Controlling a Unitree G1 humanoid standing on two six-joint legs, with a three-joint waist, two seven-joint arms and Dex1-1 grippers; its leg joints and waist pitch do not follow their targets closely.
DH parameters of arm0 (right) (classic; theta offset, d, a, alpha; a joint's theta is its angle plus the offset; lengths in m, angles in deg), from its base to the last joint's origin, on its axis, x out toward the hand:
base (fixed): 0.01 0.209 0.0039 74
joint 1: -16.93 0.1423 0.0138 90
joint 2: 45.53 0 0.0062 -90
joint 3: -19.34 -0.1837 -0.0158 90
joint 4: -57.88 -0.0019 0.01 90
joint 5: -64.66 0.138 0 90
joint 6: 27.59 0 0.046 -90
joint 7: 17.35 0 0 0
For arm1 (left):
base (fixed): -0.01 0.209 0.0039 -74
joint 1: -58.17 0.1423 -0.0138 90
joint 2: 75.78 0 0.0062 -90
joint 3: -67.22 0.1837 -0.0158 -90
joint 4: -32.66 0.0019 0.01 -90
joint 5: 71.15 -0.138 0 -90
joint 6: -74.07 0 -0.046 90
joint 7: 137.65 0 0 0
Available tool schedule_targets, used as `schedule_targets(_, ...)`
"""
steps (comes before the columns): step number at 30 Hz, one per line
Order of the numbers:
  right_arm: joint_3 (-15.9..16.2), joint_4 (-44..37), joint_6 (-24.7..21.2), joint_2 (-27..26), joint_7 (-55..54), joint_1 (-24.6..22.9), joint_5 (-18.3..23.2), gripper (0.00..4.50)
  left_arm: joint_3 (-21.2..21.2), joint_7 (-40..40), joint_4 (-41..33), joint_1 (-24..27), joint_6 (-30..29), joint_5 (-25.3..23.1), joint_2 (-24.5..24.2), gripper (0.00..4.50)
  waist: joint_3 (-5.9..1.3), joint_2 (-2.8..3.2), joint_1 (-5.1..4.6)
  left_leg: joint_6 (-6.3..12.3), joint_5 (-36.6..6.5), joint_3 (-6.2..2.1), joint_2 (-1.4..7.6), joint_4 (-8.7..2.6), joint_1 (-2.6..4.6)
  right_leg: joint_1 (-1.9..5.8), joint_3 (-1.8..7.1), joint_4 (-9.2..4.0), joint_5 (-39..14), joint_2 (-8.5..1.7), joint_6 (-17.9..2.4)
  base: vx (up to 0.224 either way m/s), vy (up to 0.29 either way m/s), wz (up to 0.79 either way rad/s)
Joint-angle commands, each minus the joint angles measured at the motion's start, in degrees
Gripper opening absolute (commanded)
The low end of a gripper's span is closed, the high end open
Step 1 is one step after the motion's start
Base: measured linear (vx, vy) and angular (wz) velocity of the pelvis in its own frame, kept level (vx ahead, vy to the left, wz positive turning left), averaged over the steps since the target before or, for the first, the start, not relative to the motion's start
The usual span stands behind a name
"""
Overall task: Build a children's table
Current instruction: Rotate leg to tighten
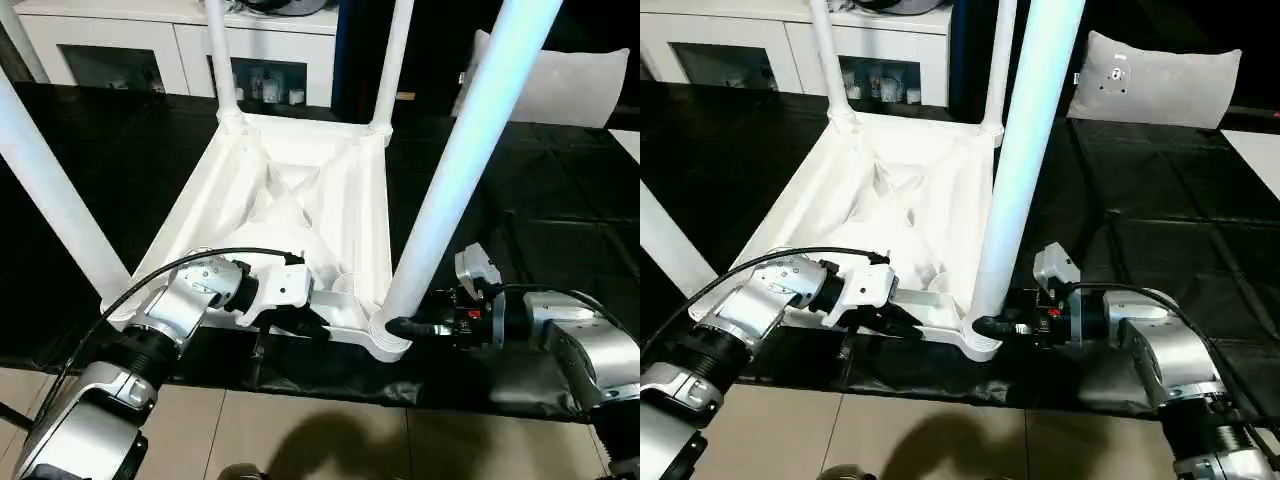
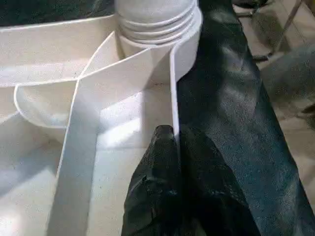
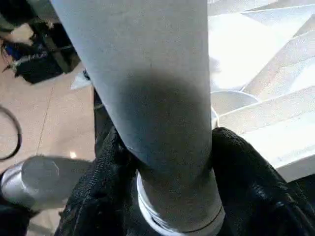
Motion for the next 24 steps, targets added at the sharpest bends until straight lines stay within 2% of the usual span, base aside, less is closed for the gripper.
schedule_targets(1, 0.30, -1.56, -2.70, -3.46, -6.75, 0.46, 0.41, 2.02, -0.13, 5.62, -1.58, 0.44, -5.74, -0.16, 3.33, 0.00, -3.40, -0.48, -0.58, 1.92, -10.07, -0.19, 2.10, -4.16, 0.02, 2.98, 2.49, -4.41, -17.60, -3.73, -9.93, 0.000, 0.000, 0.00)
schedule_targets(2, 0.23, -1.43, -3.18, -4.94, -10.16, 0.81, -0.79, 2.02, -0.57, 7.51, -2.02, 0.48, -7.56, -0.17, 4.24, 0.00, -3.15, -0.62, -1.18, 0.51, -13.09, -0.40, 1.82, -4.29, 0.25, 2.79, 2.31, -5.20, -25.55, -3.90, -7.65, 0.000, 0.000, 0.00)
schedule_targets(4, -0.32, -0.83, -3.74, -7.16, -14.98, 1.61, -2.18, 2.02, -0.97, 9.51, -2.52, 0.56, -9.43, -0.18, 5.30, 0.00, -3.06, -0.61, -1.40, 0.03, -14.14, -0.50, 1.69, -4.23, 0.52, 2.48, 2.24, -5.77, -29.70, -4.01, -6.11, 0.000, 0.000, 0.00)
schedule_targets(5, -1.51, 0.32, -5.43, -10.20, -21.19, 3.07, -3.17, 2.02, -1.40, 11.99, -2.99, 0.60, -11.72, -0.29, 6.67, 0.00, -3.05, -0.77, -2.00, -0.26, -14.11, -0.68, 1.51, -4.35, 0.14, 2.71, 2.15, -5.95, -31.74, -3.97, -4.83, 0.000, 0.000, 0.00)
schedule_targets(6, -1.83, 0.73, -6.13, -11.25, -23.33, 3.69, -3.54, 2.01, -1.56, 13.04, -3.01, 0.51, -12.40, -0.37, 7.30, 0.00, -3.06, -1.26, -2.59, -0.43, -13.77, -0.91, 1.40, -4.40, -0.23, 2.83, 1.91, -5.91, -32.98, -3.95, -3.79, 0.000, 0.000, 0.00)
schedule_targets(7, -2.85, 2.11, -7.63, -13.84, -28.84, 5.33, -4.53, 2.01, -2.09, 16.19, -2.36, -0.07, -14.00, -0.79, 9.11, 0.00, -3.17, -0.90, -2.88, -0.52, -13.59, -1.02, 1.32, -4.42, -0.41, 2.96, 1.83, -5.92, -32.99, -3.97, -3.55, 0.000, 0.000, 0.00)
schedule_targets(9, -4.07, 3.74, -8.64, -16.30, -34.33, 6.87, -5.60, 2.00, -2.67, 19.76, -1.33, -0.85, -15.69, -1.34, 11.11, 0.00, -3.23, -0.58, -4.20, -0.50, -14.15, -0.95, 1.22, -4.25, -0.21, 2.53, 1.84, -6.24, -31.45, -3.64, -3.84, 0.000, 0.000, 0.00)
schedule_targets(10, -4.48, 4.41, -8.78, -17.13, -36.38, 7.43, -6.18, 2.00, -2.95, 21.47, -0.85, -1.25, -16.60, -1.59, 12.04, 0.00, -3.34, -0.57, -4.34, -0.38, -13.84, -0.86, 1.16, -4.15, -0.18, 2.49, 1.92, -6.20, -30.77, -3.60, -4.01, 0.000, 0.000, 0.00)
schedule_targets(11, -6.13, 6.41, -8.52, -19.37, -40.69, 8.81, -6.19, 2.00, -4.04, 27.26, 0.71, -2.56, -19.63, -2.29, 15.06, 0.00, -3.36, -0.64, -4.61, -0.03, -13.59, -0.75, 1.10, -4.04, -0.11, 2.39, 1.99, -6.09, -29.75, -3.47, -4.50, 0.000, 0.000, 0.00)
schedule_targets(13, -6.49, 7.17, -7.29, -20.10, -42.03, 9.24, -6.46, 2.00, -4.58, 29.64, 1.25, -3.03, -20.77, -2.57, 16.29, 0.00, -3.58, -0.60, -4.57, 0.65, -12.29, -0.61, 1.06, -3.87, 0.00, 2.47, 2.07, -6.00, -27.37, -3.45, -5.56, 0.000, 0.000, 0.00)
schedule_targets(15, -6.39, 7.46, -5.44, -20.61, -42.88, 9.39, -7.45, 2.00, -4.90, 31.08, 1.15, -3.17, -21.71, -2.76, 17.05, 0.00, -3.88, -0.64, -4.31, 1.72, -9.03, -0.49, 1.34, -3.81, -0.44, 2.89, 2.36, -5.08, -19.28, -3.40, -7.59, 0.000, 0.000, 0.00)
schedule_targets(16, -6.35, 7.66, -4.29, -20.98, -42.65, 9.47, -7.64, 2.35, -4.91, 31.55, 1.03, -3.22, -21.77, -2.87, 17.36, 0.00, -3.99, -1.16, -4.33, 2.15, -7.97, -0.44, 1.34, -3.76, -0.58, 3.10, 2.35, -4.79, -17.02, -3.30, -8.12, 0.000, 0.000, 0.00)
schedule_targets(17, -6.92, 6.78, -4.39, -21.92, -41.68, 9.04, -6.63, 2.56, -4.90, 31.40, 0.44, -3.04, -21.20, -2.96, 17.41, 0.00, -4.06, -0.85, -4.14, 2.89, -6.43, -0.38, 1.30, -3.71, -0.61, 3.25, 2.39, -4.35, -13.41, -3.31, -9.38, 0.000, 0.000, 0.00)
schedule_targets(18, -7.05, 6.45, -4.54, -22.05, -41.36, 8.85, -6.28, 2.72, -4.86, 31.14, 0.23, -2.93, -20.86, -2.92, 17.31, 0.00, -4.07, -0.84, -4.08, 3.64, -5.61, -0.33, 1.27, -3.67, -0.67, 3.44, 2.44, -4.21, -11.60, -3.38, -10.05, 0.000, 0.000, 0.00)
schedule_targets(20, -7.30, 5.54, -4.80, -21.74, -40.67, 8.32, -5.82, 2.80, -4.64, 30.28, -0.37, -2.58, -20.37, -2.98, 16.83, 0.00, -3.96, -0.79, -3.94, 4.27, -5.26, -0.24, 1.29, -3.68, -0.61, 3.49, 2.46, -4.23, -10.68, -3.36, -10.67, 0.000, 0.000, 0.00)
schedule_targets(21, -7.43, 5.28, -4.77, -21.44, -40.33, 8.13, -5.71, 2.90, -4.50, 29.87, -0.51, -2.48, -20.14, -3.07, 16.60, 0.00, -3.91, -0.46, -3.89, 4.20, -5.81, -0.30, 1.33, -3.74, -0.59, 3.50, 2.42, -4.26, -11.56, -3.43, -10.76, 0.000, 0.000, 0.00)
schedule_targets(23, -8.13, 4.55, -3.32, -19.08, -37.19, 7.08, -4.53, 3.14, -3.81, 27.69, -1.06, -1.88, -18.83, -3.13, 14.82, 0.00, -3.77, -0.72, -3.91, 3.76, -7.46, -0.25, 1.37, -3.84, -0.44, 3.45, 2.39, -4.68, -14.35, -3.43, -10.20, 0.000, 0.000, 0.00)
schedule_targets(24, -8.15, 4.51, -3.15, -18.85, -36.87, 6.99, -4.47, 3.19, -3.77, 27.43, -1.11, -1.82, -18.63, -3.10, 14.66, 0.00, -3.77, -0.61, -3.75, 3.70, -8.33, -0.30, 1.47, -3.89, -0.35, 3.45, 2.41, -4.77, -15.75, -3.52, -9.77, 0.000, 0.000, 0.00)
